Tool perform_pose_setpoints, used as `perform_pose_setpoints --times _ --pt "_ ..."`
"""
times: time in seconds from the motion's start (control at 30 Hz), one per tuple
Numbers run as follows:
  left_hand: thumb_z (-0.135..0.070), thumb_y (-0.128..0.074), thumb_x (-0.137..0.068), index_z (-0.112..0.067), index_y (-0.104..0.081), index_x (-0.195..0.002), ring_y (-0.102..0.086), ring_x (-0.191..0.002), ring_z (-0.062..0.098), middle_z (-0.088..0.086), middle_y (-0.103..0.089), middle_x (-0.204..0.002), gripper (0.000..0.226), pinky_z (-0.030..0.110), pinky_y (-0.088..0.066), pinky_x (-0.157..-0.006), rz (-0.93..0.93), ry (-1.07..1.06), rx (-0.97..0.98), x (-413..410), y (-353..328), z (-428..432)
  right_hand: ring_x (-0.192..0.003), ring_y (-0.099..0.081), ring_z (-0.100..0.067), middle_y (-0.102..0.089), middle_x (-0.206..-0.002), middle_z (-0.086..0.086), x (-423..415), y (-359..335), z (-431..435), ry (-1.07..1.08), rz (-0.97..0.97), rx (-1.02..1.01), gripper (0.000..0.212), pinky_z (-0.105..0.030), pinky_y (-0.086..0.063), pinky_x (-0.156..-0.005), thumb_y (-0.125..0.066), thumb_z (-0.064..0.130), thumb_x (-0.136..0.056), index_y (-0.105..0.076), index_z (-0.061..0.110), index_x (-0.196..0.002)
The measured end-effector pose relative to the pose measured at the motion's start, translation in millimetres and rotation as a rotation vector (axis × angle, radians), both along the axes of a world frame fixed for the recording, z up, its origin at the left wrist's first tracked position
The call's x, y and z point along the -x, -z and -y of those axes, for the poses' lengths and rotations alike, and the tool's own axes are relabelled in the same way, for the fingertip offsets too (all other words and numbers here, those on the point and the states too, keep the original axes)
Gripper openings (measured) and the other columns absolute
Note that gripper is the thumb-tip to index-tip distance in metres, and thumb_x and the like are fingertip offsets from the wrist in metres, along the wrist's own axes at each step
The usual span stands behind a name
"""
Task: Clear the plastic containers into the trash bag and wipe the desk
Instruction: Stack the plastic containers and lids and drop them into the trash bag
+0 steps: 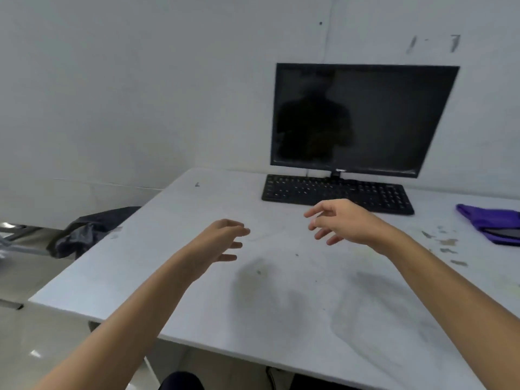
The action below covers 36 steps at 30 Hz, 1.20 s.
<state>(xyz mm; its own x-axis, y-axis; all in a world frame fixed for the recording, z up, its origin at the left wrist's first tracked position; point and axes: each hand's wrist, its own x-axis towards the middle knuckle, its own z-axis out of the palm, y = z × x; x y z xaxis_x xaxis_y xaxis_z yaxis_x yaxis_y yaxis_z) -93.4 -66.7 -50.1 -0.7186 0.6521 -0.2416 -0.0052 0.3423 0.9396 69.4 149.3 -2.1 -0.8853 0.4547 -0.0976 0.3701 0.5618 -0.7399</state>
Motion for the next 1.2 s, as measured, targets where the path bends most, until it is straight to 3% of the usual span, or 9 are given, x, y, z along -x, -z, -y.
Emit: perform_pose_setpoints --times 0.4,0.53,0.6,0.67,0.77,0.9,0.97,1.03,1.2 --pt "-0.041 -0.059 -0.097 -0.014 -0.063 -0.119 -0.069 -0.098 0.017 0.003 -0.067 -0.116 0.035 0.031 -0.061 -0.079 -0.105 0.318 0.144 -109.2 22.6 -79.8 -0.084 -0.058 -0.007 -0.058 -0.104 0.006 -101.1 35.2 -22.9 0.273 0.146 -0.268 0.032 -0.031 -0.048 -0.079 -0.059 0.034 -0.095 -0.064 0.027 -0.126" --pt "-0.048 -0.065 -0.091 -0.015 -0.064 -0.111 -0.065 -0.079 0.015 0.001 -0.068 -0.098 0.038 0.024 -0.053 -0.065 -0.233 0.308 0.210 -129.9 27.4 -96.1 -0.096 -0.062 -0.021 -0.057 -0.131 -0.006 -129.1 36.6 -20.3 0.428 0.284 -0.388 0.055 -0.036 -0.048 -0.076 -0.055 0.040 -0.095 -0.042 0.019 -0.144" --pt "-0.048 -0.063 -0.092 -0.016 -0.062 -0.114 -0.064 -0.080 0.012 -0.002 -0.066 -0.100 0.039 0.024 -0.049 -0.063 -0.301 0.310 0.254 -134.7 30.9 -98.4 -0.088 -0.069 -0.024 -0.054 -0.135 -0.009 -139.3 38.6 -14.1 0.470 0.384 -0.396 0.063 -0.034 -0.049 -0.071 -0.052 0.044 -0.095 -0.033 0.012 -0.147" --pt "-0.047 -0.060 -0.093 -0.017 -0.061 -0.114 -0.064 -0.084 0.012 -0.003 -0.066 -0.102 0.037 0.026 -0.050 -0.065 -0.333 0.307 0.270 -136.5 33.7 -98.3 -0.072 -0.073 -0.022 -0.063 -0.117 -0.008 -143.4 41.4 -5.4 0.458 0.404 -0.285 0.059 -0.036 -0.057 -0.070 -0.051 0.043 -0.097 -0.039 0.006 -0.141" --pt "-0.040 -0.058 -0.096 -0.012 -0.060 -0.103 -0.059 -0.076 0.014 -0.002 -0.064 -0.094 0.028 0.025 -0.046 -0.062 -0.314 0.315 0.242 -138.8 34.9 -93.7 -0.071 -0.077 -0.027 -0.070 -0.089 -0.010 -141.3 46.0 6.3 0.439 0.335 -0.076 0.050 -0.039 -0.061 -0.080 -0.050 0.036 -0.098 -0.052 -0.001 -0.132" --pt "-0.027 -0.061 -0.097 -0.005 -0.056 -0.101 -0.058 -0.079 0.022 0.008 -0.057 -0.092 0.023 0.035 -0.055 -0.067 -0.144 0.238 0.127 -124.7 35.7 -74.2 -0.066 -0.075 -0.026 -0.070 -0.102 -0.017 -120.7 51.9 17.8 0.410 0.148 -0.080 0.053 -0.041 -0.061 -0.080 -0.047 0.025 -0.095 -0.043 -0.002 -0.140" --pt "-0.030 -0.063 -0.097 0.000 -0.055 -0.110 -0.061 -0.088 0.026 0.012 -0.059 -0.098 0.034 0.043 -0.058 -0.078 -0.074 0.154 0.063 -108.0 35.7 -58.7 -0.078 -0.074 -0.027 -0.069 -0.104 -0.014 -104.8 54.2 23.8 0.376 0.037 -0.034 0.054 -0.037 -0.059 -0.078 -0.049 0.022 -0.097 -0.041 0.003 -0.146" --pt "-0.035 -0.061 -0.097 0.002 -0.055 -0.119 -0.065 -0.099 0.030 0.016 -0.064 -0.113 0.043 0.039 -0.058 -0.075 0.005 0.097 -0.009 -92.8 34.7 -42.1 -0.088 -0.073 -0.023 -0.070 -0.104 -0.007 -87.5 59.0 29.3 0.339 -0.060 0.056 0.059 -0.038 -0.058 -0.088 -0.053 0.022 -0.097 -0.038 0.009 -0.153" --pt "-0.041 -0.057 -0.098 -0.008 -0.058 -0.116 -0.061 -0.093 0.024 0.008 -0.069 -0.117 0.037 0.039 -0.052 -0.078 0.049 -0.143 -0.209 -55.7 34.9 -2.4 -0.101 -0.071 -0.022 -0.067 -0.119 -0.012 -32.8 65.8 51.0 0.287 -0.245 0.397 0.043 -0.036 -0.059 -0.089 -0.054 0.027 -0.102 -0.055 0.004 -0.139"
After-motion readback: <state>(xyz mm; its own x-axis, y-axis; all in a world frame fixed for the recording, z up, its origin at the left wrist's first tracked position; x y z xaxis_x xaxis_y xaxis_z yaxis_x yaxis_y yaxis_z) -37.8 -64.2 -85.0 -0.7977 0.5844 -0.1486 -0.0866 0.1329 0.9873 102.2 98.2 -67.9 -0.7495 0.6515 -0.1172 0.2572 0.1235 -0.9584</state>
